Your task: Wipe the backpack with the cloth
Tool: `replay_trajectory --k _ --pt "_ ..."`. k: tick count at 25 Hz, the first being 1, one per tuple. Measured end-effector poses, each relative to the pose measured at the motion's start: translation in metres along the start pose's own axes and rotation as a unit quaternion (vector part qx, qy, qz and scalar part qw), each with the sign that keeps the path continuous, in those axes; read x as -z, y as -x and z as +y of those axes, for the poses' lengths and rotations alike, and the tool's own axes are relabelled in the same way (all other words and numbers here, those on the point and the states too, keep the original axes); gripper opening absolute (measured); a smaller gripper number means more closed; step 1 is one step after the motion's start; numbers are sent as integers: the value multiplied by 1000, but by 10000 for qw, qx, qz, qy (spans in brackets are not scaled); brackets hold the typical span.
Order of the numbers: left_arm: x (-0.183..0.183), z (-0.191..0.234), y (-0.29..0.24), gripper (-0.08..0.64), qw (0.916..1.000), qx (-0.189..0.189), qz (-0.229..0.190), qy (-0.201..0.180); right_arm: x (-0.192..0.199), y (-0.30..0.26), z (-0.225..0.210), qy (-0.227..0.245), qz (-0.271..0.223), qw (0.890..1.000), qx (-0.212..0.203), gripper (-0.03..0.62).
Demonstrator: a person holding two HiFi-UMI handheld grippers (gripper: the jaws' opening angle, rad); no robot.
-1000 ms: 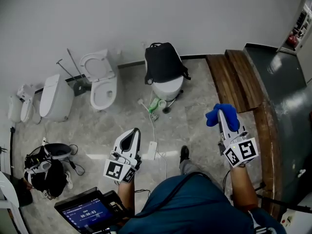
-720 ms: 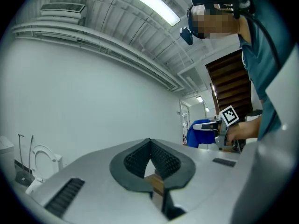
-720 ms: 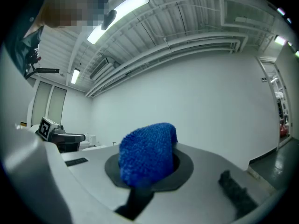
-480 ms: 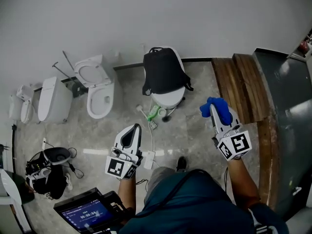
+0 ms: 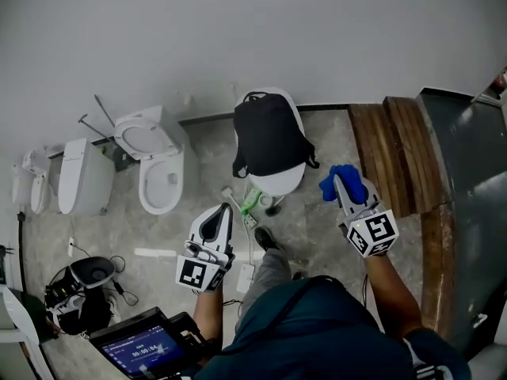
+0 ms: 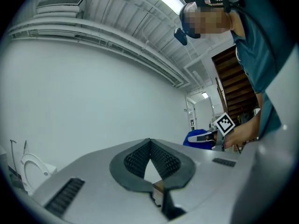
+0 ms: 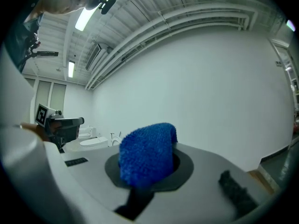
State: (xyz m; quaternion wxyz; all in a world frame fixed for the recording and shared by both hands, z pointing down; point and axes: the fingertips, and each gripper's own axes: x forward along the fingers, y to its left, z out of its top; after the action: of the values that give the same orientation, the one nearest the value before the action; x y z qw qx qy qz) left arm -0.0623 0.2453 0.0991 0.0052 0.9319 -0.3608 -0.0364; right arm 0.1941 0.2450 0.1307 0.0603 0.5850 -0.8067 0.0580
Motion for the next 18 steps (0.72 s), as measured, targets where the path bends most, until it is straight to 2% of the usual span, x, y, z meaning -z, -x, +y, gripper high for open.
replay_trajectory --k 2,5,7,10,14,18 --pt "8 34 -28 3 10000 34 33 75 7 -40 -13 -11 136 9999 72 20" --pt "17 42 -32 3 9998 124 50 160 27 -42 -15 31 193 9997 156 20" --pt "24 58 -50 3 9995 274 79 132 33 -63 -24 53 75 9996 257 20" --pt "42 101 -99 3 9982 574 136 -62 37 -123 -49 39 -256 9985 489 20" --pt "66 116 -134 3 9961 813 275 -198 62 -158 -77 -76 -358 9969 698 20" --pt "99 129 -165 3 9942 886 602 -87 103 -195 -109 -239 -92 9950 964 20"
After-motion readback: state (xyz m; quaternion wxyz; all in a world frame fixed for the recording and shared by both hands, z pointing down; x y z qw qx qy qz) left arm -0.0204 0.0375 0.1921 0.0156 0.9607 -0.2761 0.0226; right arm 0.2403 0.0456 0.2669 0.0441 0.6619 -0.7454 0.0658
